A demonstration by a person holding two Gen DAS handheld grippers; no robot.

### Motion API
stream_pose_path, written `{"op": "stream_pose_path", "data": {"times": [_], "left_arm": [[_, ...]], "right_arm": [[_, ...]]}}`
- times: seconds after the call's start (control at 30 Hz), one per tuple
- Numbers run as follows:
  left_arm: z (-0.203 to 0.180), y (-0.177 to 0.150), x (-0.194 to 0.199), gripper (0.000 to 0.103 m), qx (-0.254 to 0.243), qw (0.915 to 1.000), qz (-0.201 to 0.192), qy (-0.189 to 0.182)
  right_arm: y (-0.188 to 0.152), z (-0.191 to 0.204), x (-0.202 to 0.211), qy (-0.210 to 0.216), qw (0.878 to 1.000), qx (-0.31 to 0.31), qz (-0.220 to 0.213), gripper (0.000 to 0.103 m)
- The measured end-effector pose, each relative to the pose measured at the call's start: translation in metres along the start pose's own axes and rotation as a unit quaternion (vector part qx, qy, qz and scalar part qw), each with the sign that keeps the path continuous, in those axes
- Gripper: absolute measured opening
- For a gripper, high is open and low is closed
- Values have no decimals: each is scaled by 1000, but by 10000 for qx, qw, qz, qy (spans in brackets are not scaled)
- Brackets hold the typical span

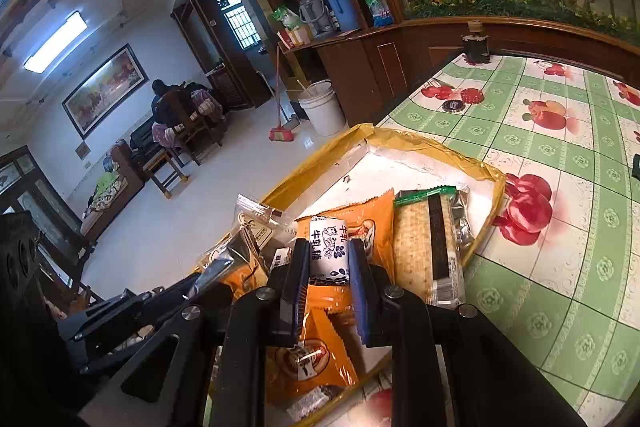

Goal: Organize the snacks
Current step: 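Carry the foil bag and candy bar into the tray and open both tools, then move the right tool to the green cracker pack on the table and grasp it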

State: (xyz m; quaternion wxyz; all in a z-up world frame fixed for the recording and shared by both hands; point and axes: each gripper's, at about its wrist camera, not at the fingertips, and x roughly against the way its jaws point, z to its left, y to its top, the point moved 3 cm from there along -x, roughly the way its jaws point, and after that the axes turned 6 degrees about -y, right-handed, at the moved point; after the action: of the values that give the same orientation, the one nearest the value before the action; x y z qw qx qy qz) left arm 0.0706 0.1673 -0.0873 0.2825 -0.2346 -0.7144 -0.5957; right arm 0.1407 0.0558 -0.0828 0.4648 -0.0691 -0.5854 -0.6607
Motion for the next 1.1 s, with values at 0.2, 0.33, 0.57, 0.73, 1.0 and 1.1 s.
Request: {"op": "stream_pose_path", "data": {"times": [0.2,0.33,0.57,0.73,1.0,1.1], "left_arm": [[-1,3,-3,18,-66,10000,-3,59],[-2,5,-4,19,-56,9999,15,96],[2,5,-3,40,10,9995,49,317],[-3,8,11,74,-84,9984,-192,526],[-15,12,26,81,-146,9980,-336,517],[-21,11,31,81,-198,9978,-361,511]], "right_arm": [[7,-3,-12,-39,10000,-50,48,20],[8,-4,-15,-23,9999,-98,94,23],[8,-10,-3,-67,9998,-158,-44,42],[4,-21,13,-115,9994,-282,-136,51],[-7,-41,44,-239,9980,-515,-275,60],[-12,-50,56,-309,9972,-606,-320,60]]}}
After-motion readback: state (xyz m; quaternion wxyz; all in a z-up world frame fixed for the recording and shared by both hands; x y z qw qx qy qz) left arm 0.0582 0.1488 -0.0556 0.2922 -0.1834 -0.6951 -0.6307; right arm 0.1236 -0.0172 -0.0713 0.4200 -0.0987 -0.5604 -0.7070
